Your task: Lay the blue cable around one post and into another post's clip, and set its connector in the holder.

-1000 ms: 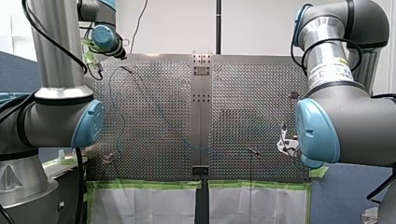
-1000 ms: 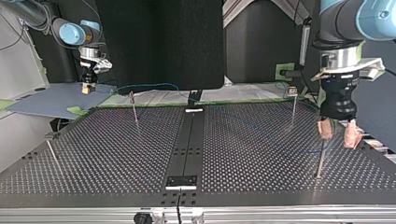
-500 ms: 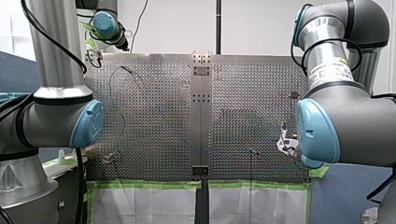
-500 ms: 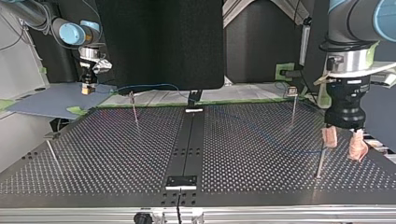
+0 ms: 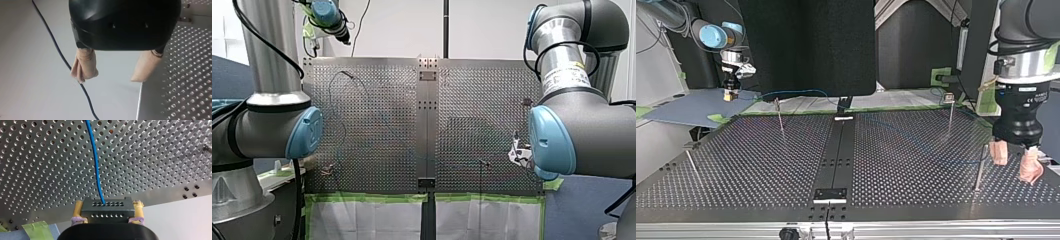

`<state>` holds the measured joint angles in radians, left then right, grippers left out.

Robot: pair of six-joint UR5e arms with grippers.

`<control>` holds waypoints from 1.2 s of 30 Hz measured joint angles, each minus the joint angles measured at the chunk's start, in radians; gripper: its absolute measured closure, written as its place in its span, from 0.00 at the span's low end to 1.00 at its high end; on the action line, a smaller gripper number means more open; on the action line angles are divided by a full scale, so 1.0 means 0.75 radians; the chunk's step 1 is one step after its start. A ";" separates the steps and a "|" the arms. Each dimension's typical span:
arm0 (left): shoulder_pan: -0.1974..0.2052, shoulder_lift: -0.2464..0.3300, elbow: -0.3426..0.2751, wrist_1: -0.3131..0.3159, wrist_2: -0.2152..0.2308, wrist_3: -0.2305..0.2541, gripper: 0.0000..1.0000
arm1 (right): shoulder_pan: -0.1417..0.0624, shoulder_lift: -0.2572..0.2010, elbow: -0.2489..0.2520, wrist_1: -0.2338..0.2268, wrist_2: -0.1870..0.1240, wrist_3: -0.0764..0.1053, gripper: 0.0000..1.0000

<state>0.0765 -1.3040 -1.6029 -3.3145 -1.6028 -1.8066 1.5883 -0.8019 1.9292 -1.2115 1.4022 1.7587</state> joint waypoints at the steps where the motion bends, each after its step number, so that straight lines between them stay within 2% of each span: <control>1: -0.002 0.000 0.002 -0.009 -0.002 0.011 0.00 | 0.000 0.000 0.000 0.000 0.000 0.000 1.00; 11: -0.021 -0.029 -0.049 -0.067 -0.049 0.133 0.00 | 0.002 0.000 0.001 0.007 -0.002 -0.006 1.00; 36: -0.038 -0.043 -0.063 -0.071 -0.082 0.433 0.00 | 0.002 0.000 0.001 0.009 -0.006 -0.007 1.00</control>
<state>0.0481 -1.3359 -1.6505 -3.3680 -1.6644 -1.4821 1.5899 -0.8017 1.9296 -1.2049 1.3977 1.7534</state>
